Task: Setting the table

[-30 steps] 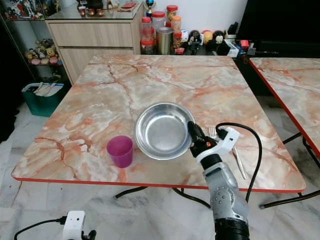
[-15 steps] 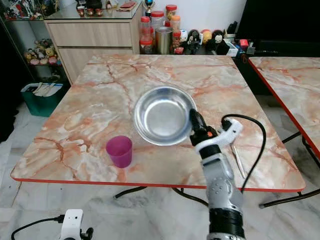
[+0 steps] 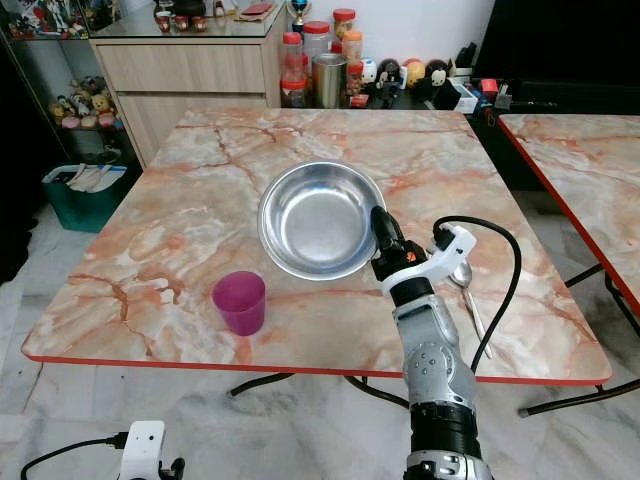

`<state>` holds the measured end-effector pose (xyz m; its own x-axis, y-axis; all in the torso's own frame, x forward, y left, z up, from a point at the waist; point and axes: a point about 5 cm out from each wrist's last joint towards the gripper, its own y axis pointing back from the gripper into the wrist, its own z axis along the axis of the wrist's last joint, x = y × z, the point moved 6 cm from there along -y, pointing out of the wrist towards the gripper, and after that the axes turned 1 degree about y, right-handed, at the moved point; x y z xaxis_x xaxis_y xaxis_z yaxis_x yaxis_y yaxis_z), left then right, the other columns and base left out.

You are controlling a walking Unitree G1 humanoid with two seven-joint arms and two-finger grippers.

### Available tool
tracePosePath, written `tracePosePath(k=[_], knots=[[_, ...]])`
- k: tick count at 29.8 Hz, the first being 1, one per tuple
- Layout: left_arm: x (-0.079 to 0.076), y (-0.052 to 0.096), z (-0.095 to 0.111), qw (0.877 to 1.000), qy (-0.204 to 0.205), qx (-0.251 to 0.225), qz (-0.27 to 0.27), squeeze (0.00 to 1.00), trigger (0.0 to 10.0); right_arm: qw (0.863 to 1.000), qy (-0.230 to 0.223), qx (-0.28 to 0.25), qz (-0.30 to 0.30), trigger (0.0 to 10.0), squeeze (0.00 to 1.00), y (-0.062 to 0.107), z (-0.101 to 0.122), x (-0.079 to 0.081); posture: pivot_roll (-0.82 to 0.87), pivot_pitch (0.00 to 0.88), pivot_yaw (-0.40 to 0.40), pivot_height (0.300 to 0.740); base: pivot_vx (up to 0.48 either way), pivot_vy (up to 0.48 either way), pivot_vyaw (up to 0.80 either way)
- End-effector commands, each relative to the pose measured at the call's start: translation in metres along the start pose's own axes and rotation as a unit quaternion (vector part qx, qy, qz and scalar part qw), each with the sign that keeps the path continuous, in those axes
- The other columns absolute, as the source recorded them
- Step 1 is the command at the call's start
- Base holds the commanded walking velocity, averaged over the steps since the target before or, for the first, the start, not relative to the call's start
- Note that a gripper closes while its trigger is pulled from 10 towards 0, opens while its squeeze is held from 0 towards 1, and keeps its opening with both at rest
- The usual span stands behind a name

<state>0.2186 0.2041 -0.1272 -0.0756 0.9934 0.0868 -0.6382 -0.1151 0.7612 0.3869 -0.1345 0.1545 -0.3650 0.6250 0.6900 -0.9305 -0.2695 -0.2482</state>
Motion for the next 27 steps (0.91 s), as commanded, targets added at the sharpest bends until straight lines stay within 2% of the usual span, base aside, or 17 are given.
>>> tracePosePath(k=[1, 27], knots=[[0.0037, 0.0006, -0.0018, 1.000, -0.015, 0.001, 0.004, 0.00, 10.0, 1.000, -0.001, -0.012, 0.006, 10.0, 0.00, -0.0045, 0.0052, 0.0042, 0.01, 0.000, -0.007, 0.719, 0.000, -0.334, 0.00], [0.0045, 0.0000, -0.0001, 1.000, -0.018, 0.002, 0.004, 0.00, 10.0, 1.000, 0.002, -0.019, -0.001, 10.0, 0.00, -0.0038, 0.0054, 0.0013, 0.00, 0.000, -0.004, 0.719, 0.000, -0.355, 0.00]])
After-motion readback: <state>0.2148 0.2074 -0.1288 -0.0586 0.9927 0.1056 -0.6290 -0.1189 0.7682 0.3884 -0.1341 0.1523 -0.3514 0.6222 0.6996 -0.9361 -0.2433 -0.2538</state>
